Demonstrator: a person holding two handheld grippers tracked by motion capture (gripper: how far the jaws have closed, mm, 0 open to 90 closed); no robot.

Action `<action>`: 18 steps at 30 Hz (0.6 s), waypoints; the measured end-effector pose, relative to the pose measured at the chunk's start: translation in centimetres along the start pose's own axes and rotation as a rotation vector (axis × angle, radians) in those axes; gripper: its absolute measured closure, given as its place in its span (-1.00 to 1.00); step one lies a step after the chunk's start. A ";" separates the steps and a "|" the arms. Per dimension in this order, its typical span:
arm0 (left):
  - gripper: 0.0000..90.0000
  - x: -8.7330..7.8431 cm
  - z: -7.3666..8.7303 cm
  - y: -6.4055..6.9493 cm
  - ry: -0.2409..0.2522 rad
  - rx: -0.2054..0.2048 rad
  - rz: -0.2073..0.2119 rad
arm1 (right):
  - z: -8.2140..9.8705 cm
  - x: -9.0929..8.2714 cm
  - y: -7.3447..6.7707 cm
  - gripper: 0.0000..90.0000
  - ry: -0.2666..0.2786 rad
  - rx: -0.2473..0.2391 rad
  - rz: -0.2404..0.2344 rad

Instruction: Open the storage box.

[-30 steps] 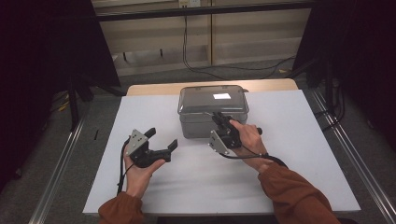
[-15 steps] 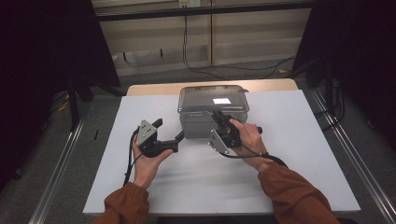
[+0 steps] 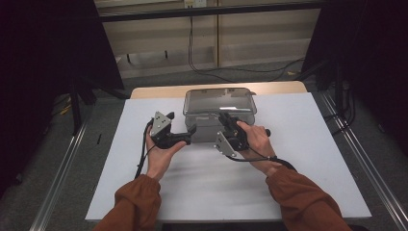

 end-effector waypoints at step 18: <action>-0.78 1.8 -0.2 -1.8 0.014 0.034 -0.047 | 0.0 0.1 0.0 0.78 0.000 0.011 0.008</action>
Point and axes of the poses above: each handheld gripper's, and its own axes: x roughly forward along the jaws, z roughly out of its underside, y roughly to its right, the point moved 6 cm from there along x, roughly forward along the jaws, and after that the axes turned 15 degrees about z, right-handed, at the moved point
